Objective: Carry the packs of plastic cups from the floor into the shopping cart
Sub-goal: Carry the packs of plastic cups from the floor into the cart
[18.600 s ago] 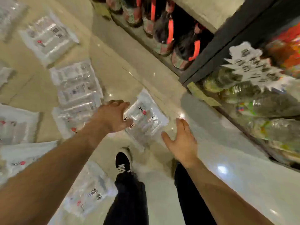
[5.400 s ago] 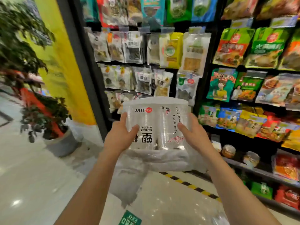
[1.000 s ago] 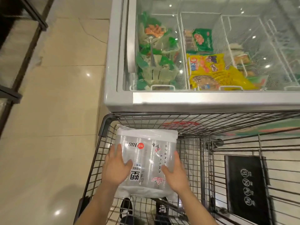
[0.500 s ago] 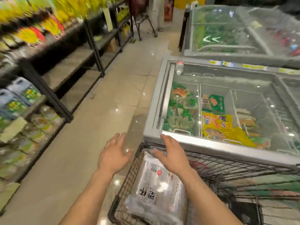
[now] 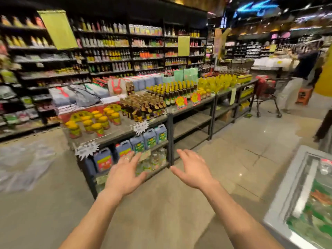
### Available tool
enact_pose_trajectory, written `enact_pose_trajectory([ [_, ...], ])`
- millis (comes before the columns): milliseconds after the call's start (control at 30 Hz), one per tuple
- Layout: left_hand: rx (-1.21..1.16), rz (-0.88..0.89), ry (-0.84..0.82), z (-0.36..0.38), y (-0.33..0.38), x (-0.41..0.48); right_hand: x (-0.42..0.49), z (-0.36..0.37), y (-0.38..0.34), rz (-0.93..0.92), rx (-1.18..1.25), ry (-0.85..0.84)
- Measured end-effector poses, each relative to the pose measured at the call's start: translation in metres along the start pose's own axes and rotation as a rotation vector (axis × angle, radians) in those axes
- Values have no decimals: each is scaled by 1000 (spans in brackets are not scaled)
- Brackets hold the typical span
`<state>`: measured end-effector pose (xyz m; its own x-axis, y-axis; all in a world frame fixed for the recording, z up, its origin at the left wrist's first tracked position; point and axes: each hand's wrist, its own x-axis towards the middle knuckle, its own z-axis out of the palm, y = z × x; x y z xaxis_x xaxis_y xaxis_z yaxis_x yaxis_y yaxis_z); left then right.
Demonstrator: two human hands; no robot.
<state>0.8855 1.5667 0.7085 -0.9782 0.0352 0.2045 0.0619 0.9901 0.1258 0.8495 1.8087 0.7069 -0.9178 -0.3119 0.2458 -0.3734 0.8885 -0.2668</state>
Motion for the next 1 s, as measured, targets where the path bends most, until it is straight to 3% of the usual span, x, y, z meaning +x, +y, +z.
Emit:
enact_pose_trajectory([
  [300, 6, -315, 52, -75, -250, -93, 102, 68, -273, -352, 35, -82],
  [600, 67, -581, 43, -87, -452, -142, 183, 169, -485, -607, 99, -147],
  [767, 73, -696, 38, -79, -563, -122, 257, 239, -578, -699, 169, -200],
  [1000, 51, -824, 37, -70, -727, -26, 419, 324, -687, -776, 185, -268],
])
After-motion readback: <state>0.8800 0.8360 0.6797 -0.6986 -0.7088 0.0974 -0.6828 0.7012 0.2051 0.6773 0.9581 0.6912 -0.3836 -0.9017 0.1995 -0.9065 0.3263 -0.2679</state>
